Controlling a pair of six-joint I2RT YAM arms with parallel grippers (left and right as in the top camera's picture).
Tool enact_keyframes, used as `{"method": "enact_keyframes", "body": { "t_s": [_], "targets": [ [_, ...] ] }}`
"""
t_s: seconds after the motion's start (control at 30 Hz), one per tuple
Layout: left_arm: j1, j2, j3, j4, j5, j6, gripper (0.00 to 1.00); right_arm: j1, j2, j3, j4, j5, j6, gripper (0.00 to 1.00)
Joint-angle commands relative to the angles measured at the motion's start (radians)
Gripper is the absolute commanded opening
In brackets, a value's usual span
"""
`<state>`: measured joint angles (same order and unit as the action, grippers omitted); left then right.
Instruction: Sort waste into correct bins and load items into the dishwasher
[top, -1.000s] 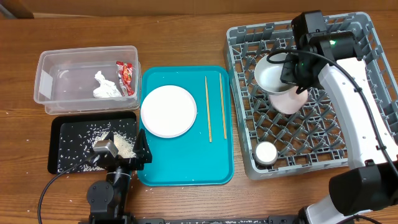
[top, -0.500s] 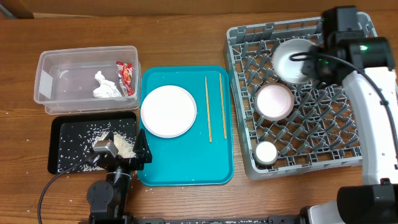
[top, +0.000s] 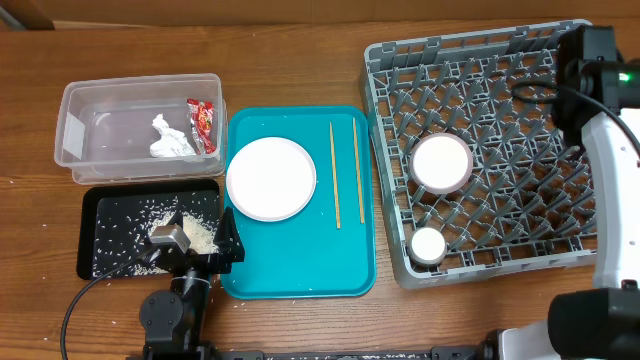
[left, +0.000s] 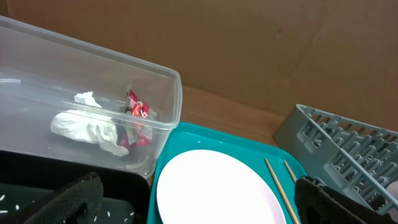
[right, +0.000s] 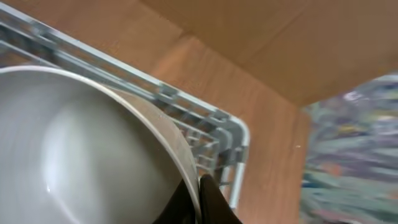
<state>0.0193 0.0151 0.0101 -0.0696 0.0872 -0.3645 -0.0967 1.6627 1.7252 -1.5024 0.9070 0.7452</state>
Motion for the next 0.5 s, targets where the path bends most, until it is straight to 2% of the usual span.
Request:
{"method": "enact_keyframes", "body": {
  "t_s": [0.0,0.47],
  "targets": [
    [-0.007,-0.010,-0.005,0.001,0.007,-0.002,1.00,0.003,0.071,-0.074,-0.010,0.142,0.033,0.04],
    [-0.007,-0.010,-0.005,0.001,0.008,-0.002,1.00,0.067,0.317,-0.090,-0.014,0.176,0.010,0.04]
  ]
}}
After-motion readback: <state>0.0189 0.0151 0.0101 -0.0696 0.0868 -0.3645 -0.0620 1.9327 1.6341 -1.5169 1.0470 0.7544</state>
